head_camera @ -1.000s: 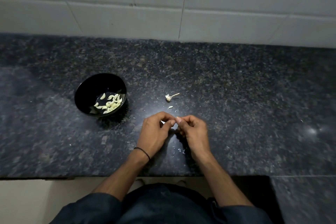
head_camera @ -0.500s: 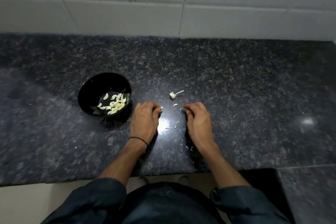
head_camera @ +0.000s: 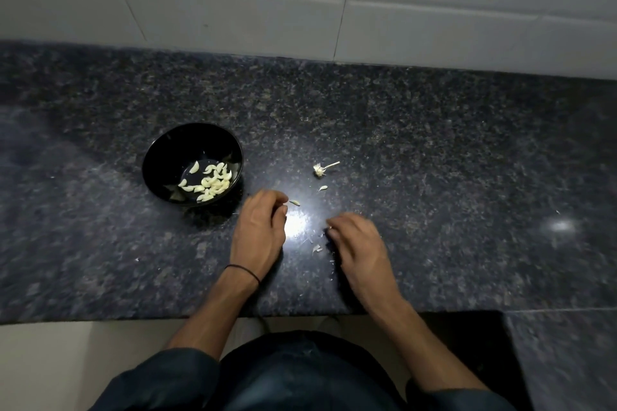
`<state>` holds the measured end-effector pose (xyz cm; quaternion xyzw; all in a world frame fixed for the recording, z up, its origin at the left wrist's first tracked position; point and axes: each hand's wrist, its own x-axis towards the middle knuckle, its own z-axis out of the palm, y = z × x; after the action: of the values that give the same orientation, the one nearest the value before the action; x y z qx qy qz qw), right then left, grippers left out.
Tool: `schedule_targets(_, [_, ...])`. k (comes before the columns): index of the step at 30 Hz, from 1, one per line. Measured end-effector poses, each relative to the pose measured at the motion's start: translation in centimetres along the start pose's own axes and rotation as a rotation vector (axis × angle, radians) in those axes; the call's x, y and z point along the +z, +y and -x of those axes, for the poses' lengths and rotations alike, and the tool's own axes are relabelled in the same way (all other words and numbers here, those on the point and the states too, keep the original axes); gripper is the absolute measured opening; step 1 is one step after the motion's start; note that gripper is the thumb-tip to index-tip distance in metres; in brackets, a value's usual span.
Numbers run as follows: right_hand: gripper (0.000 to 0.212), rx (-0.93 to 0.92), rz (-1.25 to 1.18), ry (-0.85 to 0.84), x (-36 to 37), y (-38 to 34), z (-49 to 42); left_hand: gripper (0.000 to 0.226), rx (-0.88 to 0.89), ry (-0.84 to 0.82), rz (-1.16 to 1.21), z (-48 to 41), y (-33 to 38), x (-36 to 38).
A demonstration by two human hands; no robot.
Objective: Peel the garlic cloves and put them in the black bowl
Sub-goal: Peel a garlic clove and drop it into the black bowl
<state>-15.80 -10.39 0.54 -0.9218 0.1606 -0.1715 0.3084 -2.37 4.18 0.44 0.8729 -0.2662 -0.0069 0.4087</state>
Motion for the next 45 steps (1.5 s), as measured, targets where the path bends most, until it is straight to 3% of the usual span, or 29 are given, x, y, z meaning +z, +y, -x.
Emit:
schedule_targets(7, [0.012, 0.259, -0.036, 0.067, -2.5, 1.2, 2.6, 0.009, -0.032, -0.050, -0.022, 3.3, 0.0, -1.6])
schedule_targets(13, [0.017, 0.232, -0.100, 0.008, 0.8, -2.0, 1.4, 0.008, -0.075, -0.096, -0.093, 4.9, 0.9, -1.3])
schedule_targets(18, [0.024, 0.242, -0.362, 0.006, 1.0, -2.5, -1.1, 0.015, -0.080, -0.096, -0.144, 5.8, 0.9, -0.9])
schedule_targets(21, [0.026, 0.170, -0.333, -0.005, -0.4, -1.3, -2.5, 0.020, -0.086, -0.090, -0.141, 6.2, 0.8, -0.7])
schedule_targets(27, [0.027, -0.225, -0.014, -0.320, 0.4, 0.8, -3.6, 0.018, -0.143, -0.039, -0.133, 6.0, 1.2, -0.4])
schedule_targets(31, [0.030, -0.421, 0.057, -0.419, 0.3, 0.9, -1.1, 0.019, -0.149, -0.010, -0.169, 6.0, 1.7, 0.0])
schedule_targets(45, [0.023, -0.636, 0.125, -0.291, -0.1, 3.0, 1.0, 0.026, -0.166, -0.046, -0.172, 7.6, 2.1, -0.2])
